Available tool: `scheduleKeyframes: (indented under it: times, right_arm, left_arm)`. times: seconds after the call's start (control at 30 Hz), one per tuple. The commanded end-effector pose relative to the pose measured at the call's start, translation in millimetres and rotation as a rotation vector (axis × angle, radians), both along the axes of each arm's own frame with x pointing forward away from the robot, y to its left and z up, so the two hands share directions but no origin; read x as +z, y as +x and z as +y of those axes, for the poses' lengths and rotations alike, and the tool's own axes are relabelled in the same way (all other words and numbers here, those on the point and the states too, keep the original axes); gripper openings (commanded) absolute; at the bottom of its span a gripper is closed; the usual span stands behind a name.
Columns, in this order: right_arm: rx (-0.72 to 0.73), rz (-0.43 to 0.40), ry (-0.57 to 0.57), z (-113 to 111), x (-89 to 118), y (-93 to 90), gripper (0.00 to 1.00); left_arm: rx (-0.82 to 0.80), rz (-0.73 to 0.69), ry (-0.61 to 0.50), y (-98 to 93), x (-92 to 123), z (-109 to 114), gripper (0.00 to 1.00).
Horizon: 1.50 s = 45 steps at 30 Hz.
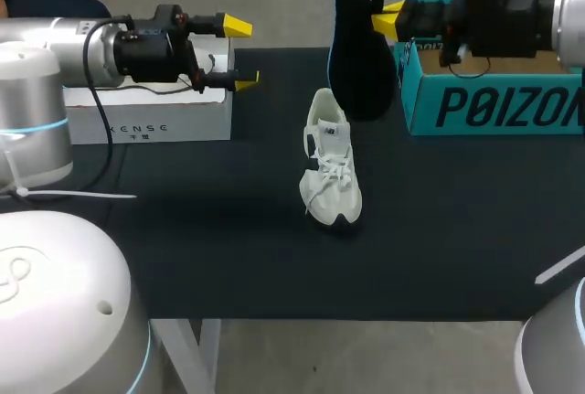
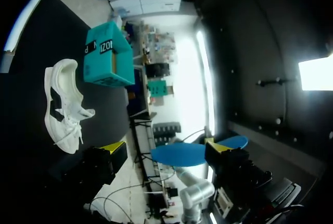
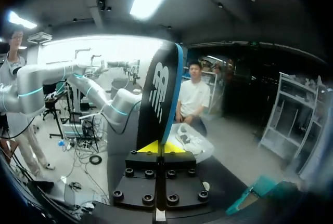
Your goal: Take the shoe out of the shoebox, open the shoe tongue, remove and reinsert the insole, then place the shoe into the shoebox
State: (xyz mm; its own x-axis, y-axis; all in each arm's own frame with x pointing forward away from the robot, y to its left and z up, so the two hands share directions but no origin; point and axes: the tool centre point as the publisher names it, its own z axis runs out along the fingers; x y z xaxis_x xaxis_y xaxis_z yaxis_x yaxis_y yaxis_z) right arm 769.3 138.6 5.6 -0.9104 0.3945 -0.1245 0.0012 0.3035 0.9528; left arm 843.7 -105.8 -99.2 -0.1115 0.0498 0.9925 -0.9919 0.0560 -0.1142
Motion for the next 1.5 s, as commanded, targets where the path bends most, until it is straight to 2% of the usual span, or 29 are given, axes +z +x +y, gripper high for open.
scheduleKeyframes:
  times: [0.03,0.37,0.43,0.5,0.57,0.63,0.73,0.8,1.5]
  right_arm:
    - [0.132,-0.163,0.029,2.9,-7.0,10.5,0.0]
    - [0.132,-0.163,0.029,2.9,-7.0,10.5,0.0]
    - [0.152,-0.323,0.026,5.5,-2.5,14.6,0.0]
    - [0.225,-0.558,0.031,11.7,6.7,18.7,0.0]
    - [0.285,-0.753,0.087,14.9,13.6,22.5,0.0]
    - [0.318,-0.857,0.049,18.2,13.1,29.2,0.0]
    - [0.419,-0.986,0.069,23.9,10.5,38.3,0.0]
    - [0.472,-1.0,0.089,26.1,5.8,42.9,0.0]
    - [0.472,-1.0,0.089,26.1,5.8,42.9,0.0]
  left_arm:
    - [0.0,0.0,0.003,0.3,0.2,-0.6,1.0]
    - [0.0,0.0,0.003,0.3,0.2,-0.6,1.0]
    - [0.0,0.0,0.003,0.3,0.2,-0.6,1.0]
    - [0.0,0.0,0.003,0.3,0.2,-0.6,1.0]
    - [0.0,0.0,0.003,0.3,0.2,-0.6,1.0]
    - [0.0,0.0,0.003,0.3,0.2,-0.6,1.0]
    - [0.0,0.0,0.003,0.3,0.2,-0.6,1.0]
    - [0.0,0.0,0.003,0.3,0.2,-0.6,1.0]
    - [0.0,0.0,0.003,0.3,0.2,-0.6,1.0]
